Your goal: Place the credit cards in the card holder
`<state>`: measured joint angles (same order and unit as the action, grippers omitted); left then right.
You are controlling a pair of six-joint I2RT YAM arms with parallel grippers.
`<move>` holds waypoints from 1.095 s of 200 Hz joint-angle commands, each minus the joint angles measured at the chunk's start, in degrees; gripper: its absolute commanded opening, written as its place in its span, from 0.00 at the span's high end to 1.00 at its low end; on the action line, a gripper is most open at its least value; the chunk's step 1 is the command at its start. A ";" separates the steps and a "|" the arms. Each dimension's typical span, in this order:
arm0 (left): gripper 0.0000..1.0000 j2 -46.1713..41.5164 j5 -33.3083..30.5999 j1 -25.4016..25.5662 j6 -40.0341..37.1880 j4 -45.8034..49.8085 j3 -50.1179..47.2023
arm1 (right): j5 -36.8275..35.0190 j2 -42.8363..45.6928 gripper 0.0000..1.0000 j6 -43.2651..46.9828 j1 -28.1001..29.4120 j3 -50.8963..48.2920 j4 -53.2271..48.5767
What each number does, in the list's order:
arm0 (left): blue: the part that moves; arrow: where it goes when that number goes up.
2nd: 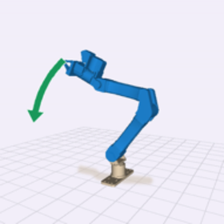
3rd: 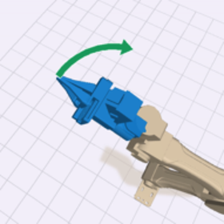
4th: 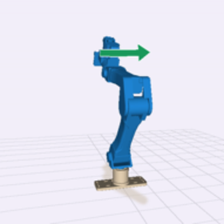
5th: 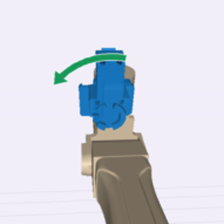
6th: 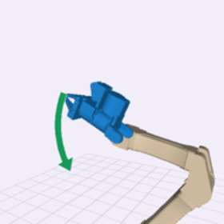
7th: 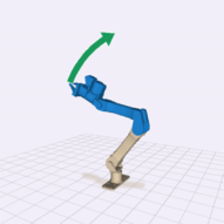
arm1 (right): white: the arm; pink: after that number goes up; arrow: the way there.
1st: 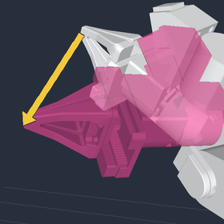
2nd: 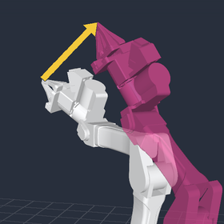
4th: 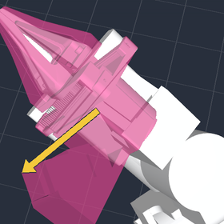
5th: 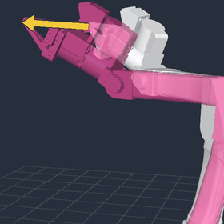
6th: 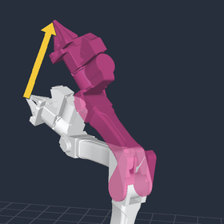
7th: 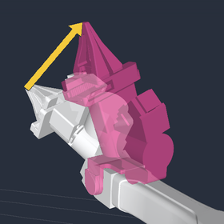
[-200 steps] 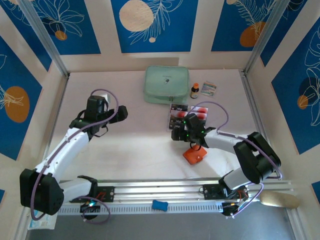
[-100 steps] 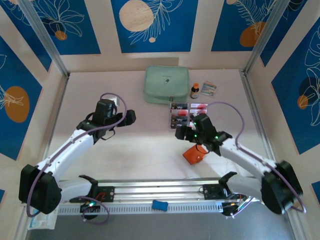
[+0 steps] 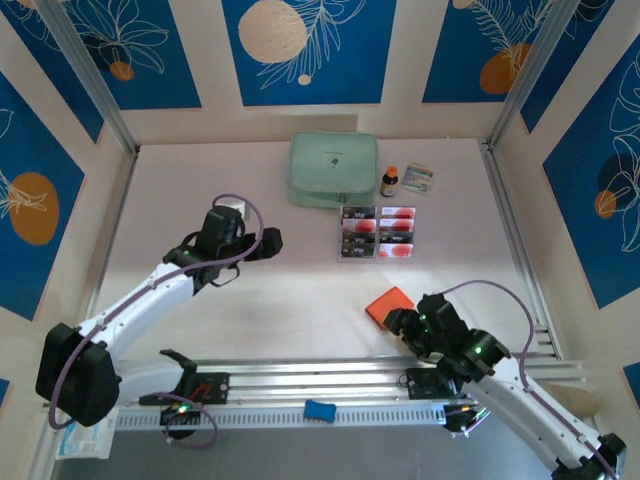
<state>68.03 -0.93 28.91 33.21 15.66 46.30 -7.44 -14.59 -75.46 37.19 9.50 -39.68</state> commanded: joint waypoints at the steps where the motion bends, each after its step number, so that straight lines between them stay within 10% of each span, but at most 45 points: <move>1: 0.00 1.04 -1.34 1.06 0.98 -0.65 -0.34 | 1.04 1.16 0.43 -6.49 0.43 -2.39 -2.89; 219: 0.00 4.26 -3.38 5.44 1.24 -1.32 0.63 | 1.50 -12.47 0.70 -4.61 -0.95 -2.07 13.87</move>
<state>71.57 -3.51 33.52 34.22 15.40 46.33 -7.03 -25.78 -80.36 36.95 8.60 -27.55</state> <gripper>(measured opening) 0.998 0.309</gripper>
